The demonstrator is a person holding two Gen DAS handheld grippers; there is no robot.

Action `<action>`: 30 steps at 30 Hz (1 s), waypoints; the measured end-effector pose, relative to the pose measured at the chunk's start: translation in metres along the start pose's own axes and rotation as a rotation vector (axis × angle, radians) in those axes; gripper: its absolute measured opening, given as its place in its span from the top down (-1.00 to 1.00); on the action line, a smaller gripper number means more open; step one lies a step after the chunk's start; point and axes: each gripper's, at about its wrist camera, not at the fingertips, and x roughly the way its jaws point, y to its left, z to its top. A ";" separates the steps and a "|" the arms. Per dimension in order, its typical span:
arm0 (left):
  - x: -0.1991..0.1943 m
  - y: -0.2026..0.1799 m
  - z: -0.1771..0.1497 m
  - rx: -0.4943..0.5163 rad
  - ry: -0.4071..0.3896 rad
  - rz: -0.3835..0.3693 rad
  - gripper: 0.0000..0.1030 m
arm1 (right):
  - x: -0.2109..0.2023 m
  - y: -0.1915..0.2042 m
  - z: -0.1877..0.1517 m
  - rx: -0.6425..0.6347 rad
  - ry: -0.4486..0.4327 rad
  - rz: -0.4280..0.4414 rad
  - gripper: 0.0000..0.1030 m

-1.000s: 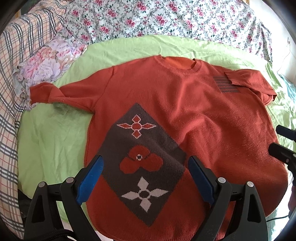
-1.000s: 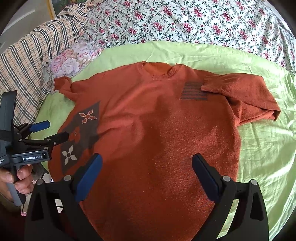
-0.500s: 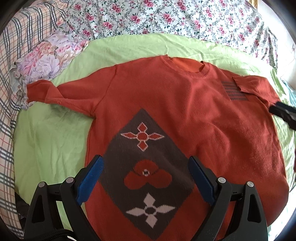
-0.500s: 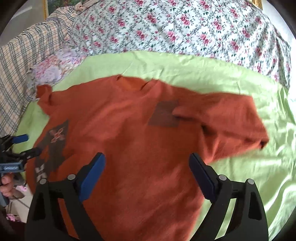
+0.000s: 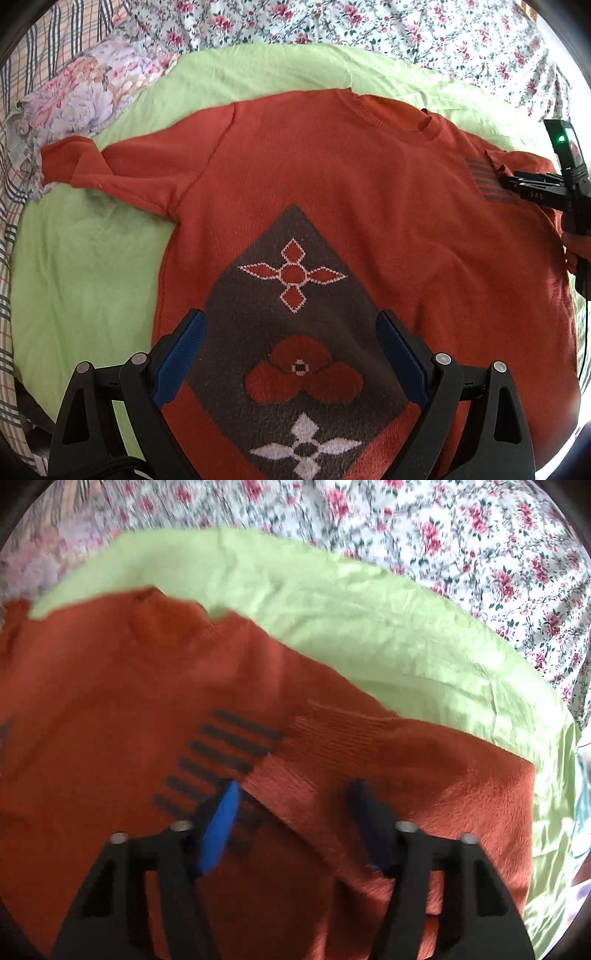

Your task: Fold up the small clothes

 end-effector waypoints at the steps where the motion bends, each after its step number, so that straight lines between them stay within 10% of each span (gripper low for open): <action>1: 0.002 0.001 0.000 -0.005 0.004 -0.007 -0.81 | 0.001 -0.004 0.000 0.013 -0.002 0.001 0.46; 3: 0.002 0.002 -0.001 -0.008 0.002 -0.019 -0.81 | -0.003 -0.015 0.000 0.079 -0.006 0.037 0.85; 8: 0.001 -0.001 -0.002 -0.007 -0.003 -0.031 -0.81 | -0.043 -0.021 0.001 0.321 -0.106 0.294 0.85; 19: -0.009 0.035 -0.007 -0.082 -0.030 -0.098 -0.81 | -0.052 0.163 0.054 0.284 -0.110 0.789 0.85; 30: 0.026 0.062 0.027 -0.181 -0.033 -0.270 -0.81 | -0.013 0.220 0.058 0.286 0.003 0.902 0.55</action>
